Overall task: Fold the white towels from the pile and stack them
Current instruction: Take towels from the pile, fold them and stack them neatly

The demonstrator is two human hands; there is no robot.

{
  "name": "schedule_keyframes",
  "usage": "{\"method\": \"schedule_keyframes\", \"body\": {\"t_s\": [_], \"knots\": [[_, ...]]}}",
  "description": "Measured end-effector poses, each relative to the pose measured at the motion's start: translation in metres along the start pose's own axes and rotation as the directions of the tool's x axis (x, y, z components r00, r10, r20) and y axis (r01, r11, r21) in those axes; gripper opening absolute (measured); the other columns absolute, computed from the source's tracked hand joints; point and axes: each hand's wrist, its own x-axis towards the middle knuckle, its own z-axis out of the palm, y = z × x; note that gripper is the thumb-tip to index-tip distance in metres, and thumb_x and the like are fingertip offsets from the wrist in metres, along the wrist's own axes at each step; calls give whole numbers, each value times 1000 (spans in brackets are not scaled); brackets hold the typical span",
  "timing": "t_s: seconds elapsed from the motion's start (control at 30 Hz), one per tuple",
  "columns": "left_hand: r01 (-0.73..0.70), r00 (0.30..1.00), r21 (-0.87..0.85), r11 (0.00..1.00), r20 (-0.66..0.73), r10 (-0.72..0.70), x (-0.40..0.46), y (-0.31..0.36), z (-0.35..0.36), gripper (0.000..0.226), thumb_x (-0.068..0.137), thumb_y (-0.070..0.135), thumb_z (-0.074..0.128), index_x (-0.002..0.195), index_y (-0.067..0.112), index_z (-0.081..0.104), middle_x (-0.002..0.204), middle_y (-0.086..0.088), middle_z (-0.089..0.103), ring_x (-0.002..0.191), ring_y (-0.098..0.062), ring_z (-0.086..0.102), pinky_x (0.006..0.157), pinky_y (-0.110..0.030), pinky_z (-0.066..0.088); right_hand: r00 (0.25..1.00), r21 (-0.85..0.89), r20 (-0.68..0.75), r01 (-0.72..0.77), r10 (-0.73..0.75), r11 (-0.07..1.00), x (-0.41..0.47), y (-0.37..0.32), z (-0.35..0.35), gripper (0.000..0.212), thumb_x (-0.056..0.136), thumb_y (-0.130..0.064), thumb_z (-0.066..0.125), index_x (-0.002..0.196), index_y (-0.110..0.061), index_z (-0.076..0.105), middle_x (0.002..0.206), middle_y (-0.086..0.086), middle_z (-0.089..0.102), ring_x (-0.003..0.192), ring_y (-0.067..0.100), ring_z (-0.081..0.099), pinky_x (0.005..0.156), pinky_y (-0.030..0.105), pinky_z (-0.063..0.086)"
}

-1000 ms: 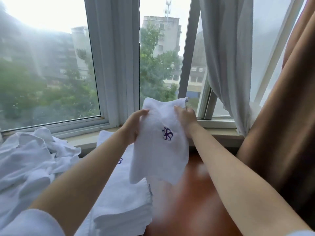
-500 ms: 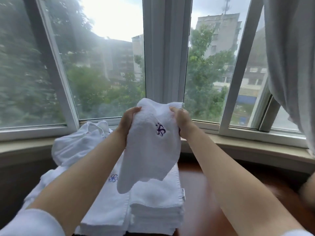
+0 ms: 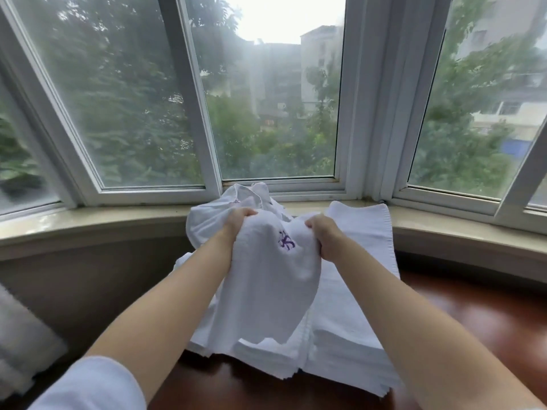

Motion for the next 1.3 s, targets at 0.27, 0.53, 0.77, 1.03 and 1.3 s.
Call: {"method": "schedule_keyframes", "body": {"t_s": [0.27,0.53,0.77,1.03,1.3], "knots": [[349,917,149,925,151,-370,40,-45,-16,18,87,9,45,69,8,44,63,-8,46,57,-21,46,53,-25,37,966,-131,-238,-131,98,983,23,31,14,14,89,0,38,86,-8,49,86,10,47,86,23,46,67,27,36],[406,810,189,894,378,-447,67,-35,-12,20,92,14,42,74,8,48,56,-7,52,56,-21,52,53,-24,41,943,-516,-274,-311,191,798,9,-26,11,14,91,-8,46,77,-9,48,62,8,49,50,19,46,40,13,32],[359,847,161,919,357,-394,98,-79,-18,21,79,0,46,91,14,57,77,-10,58,63,-23,57,55,-26,47,961,-157,-277,-36,-9,987,43,38,11,27,82,9,44,102,-4,56,89,13,54,69,24,52,55,24,40],[-46,884,55,997,467,15,144,-88,0,51,44,-5,46,91,10,60,94,-12,60,84,-27,57,60,-29,48,844,-122,-497,163,-202,979,92,47,-6,48,79,12,42,113,-21,45,96,1,59,90,23,58,70,33,52],[-481,762,590,648,647,-23,190,-107,25,43,88,-2,38,114,21,63,106,5,57,99,-21,56,65,-15,44,900,-485,-379,6,-216,874,149,73,12,53,88,-2,43,137,-20,41,102,4,59,93,20,55,78,26,42]]}}
